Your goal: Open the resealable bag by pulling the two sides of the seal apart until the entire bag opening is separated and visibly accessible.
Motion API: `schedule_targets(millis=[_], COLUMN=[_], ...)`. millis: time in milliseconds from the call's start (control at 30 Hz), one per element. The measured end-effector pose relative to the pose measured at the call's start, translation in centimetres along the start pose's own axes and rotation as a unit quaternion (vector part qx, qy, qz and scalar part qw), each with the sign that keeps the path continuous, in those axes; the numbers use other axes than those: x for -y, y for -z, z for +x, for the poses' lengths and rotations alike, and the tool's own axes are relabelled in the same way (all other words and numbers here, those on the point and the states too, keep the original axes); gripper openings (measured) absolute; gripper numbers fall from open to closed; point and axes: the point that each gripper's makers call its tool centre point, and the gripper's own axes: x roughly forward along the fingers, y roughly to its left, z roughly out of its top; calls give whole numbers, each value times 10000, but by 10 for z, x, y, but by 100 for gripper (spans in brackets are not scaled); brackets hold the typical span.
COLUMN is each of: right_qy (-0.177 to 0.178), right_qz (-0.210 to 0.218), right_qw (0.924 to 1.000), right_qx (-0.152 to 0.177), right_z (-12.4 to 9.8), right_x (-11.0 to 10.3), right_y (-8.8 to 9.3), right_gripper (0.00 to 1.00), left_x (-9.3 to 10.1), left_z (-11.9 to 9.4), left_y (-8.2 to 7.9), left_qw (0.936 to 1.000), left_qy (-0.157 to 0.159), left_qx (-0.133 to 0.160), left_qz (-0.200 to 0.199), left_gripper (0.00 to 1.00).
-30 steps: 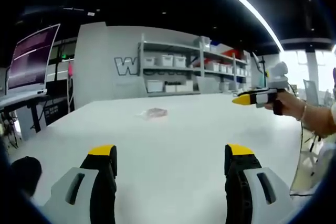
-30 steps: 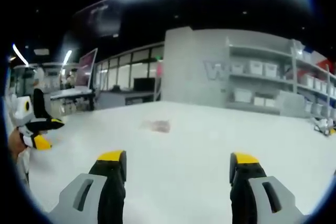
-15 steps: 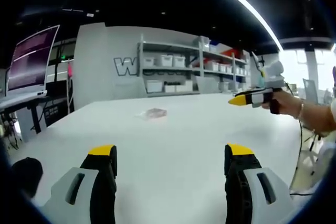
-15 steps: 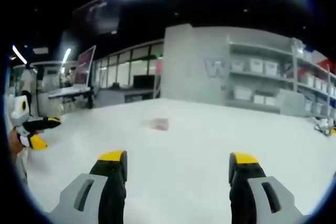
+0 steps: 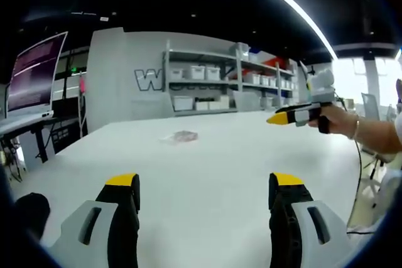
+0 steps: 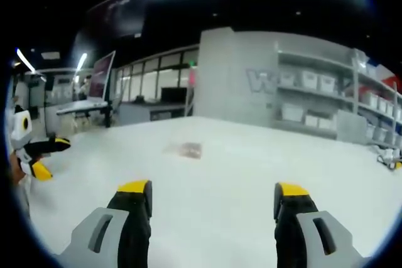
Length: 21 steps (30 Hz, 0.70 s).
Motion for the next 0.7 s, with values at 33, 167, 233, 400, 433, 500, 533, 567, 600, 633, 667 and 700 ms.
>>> schedule_targets(millis=[33, 167, 233, 400, 433, 500, 533, 567, 600, 633, 667, 700], right_qy=[-8, -21, -26, -20, -18, -22, -24, -30, -34, -36, -36, -37], right_qz=[-4, 10, 29, 61, 66, 61, 55, 51, 52, 53, 52, 50], right_qw=[10000, 10000, 10000, 9999, 9999, 9999, 9999, 9999, 9999, 9999, 9999, 9999], right_qx=[-19, -71, -83, -93, -100, -110, -113, -117, -121, -126, -129, -134], right_z=[2, 6, 7, 10, 11, 12, 12, 13, 13, 14, 14, 15], right_x=[0, 0, 0, 3, 3, 3, 4, 4, 4, 4, 4, 4], right_y=[1, 3, 4, 3, 3, 3, 2, 2, 2, 2, 2, 2], right_gripper=[80, 80, 80, 80, 80, 79, 79, 79, 79, 79, 79, 79], left_x=[-1, -2, -2, -3, -4, -4, -4, -3, -3, -2, -2, -2], left_z=[0, 0, 0, 1, 2, 2, 3, 4, 4, 5, 6, 6], left_y=[-1, -2, -3, -6, -7, -8, -9, -9, -9, -8, -8, -7], left_qw=[10000, 10000, 10000, 10000, 10000, 10000, 10000, 10000, 10000, 10000, 10000, 10000], left_qy=[-9, -13, -13, -20, -25, -25, -20, -16, -9, 1, 6, 7], left_qx=[5, -11, -16, -24, -17, -11, -14, -19, -29, -43, -56, -69], left_qz=[-3, 9, 20, 41, 37, 32, 31, 31, 31, 31, 30, 30], left_gripper=[83, 83, 83, 83, 83, 83, 83, 83, 83, 83, 83, 83])
